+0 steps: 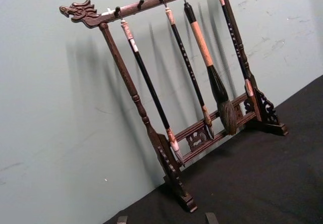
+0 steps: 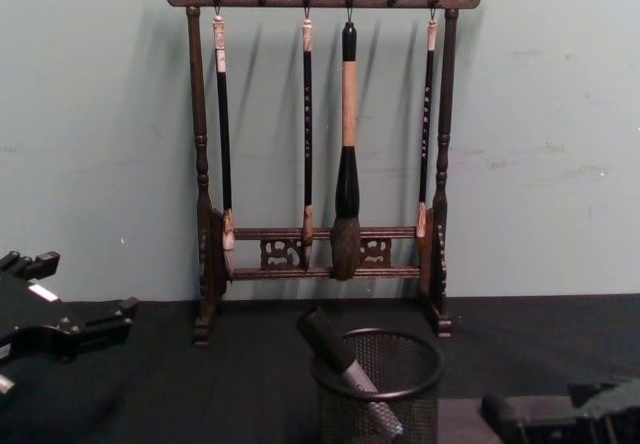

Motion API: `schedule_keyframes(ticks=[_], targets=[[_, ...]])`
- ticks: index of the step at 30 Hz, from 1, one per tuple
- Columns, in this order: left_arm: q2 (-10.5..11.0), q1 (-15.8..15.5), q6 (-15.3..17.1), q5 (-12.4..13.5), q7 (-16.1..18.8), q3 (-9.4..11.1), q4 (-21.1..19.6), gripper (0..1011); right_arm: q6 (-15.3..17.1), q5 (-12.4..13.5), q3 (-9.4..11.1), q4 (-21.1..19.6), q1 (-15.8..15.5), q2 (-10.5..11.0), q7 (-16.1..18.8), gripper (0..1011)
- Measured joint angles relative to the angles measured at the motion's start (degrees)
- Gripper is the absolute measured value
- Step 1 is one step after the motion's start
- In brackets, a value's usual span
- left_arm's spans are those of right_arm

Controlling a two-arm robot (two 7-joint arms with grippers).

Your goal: Pick up the water-based marker from the table and place it into the pen holder.

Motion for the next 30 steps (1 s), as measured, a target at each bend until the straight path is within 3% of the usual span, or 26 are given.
schedule_keyframes(ticks=[12,30], targets=[[0.00,0.00,0.00,0.00,0.00,0.00,0.00,1001,0.84,-2.89,-0.97,2.41,0.60,-1.12,0.36,1000],[0.00,0.00,0.00,0.00,0.00,0.00,0.00,1001,-0.48,-6.02,-0.70,4.84,1.32,-3.26,1.03,1000]])
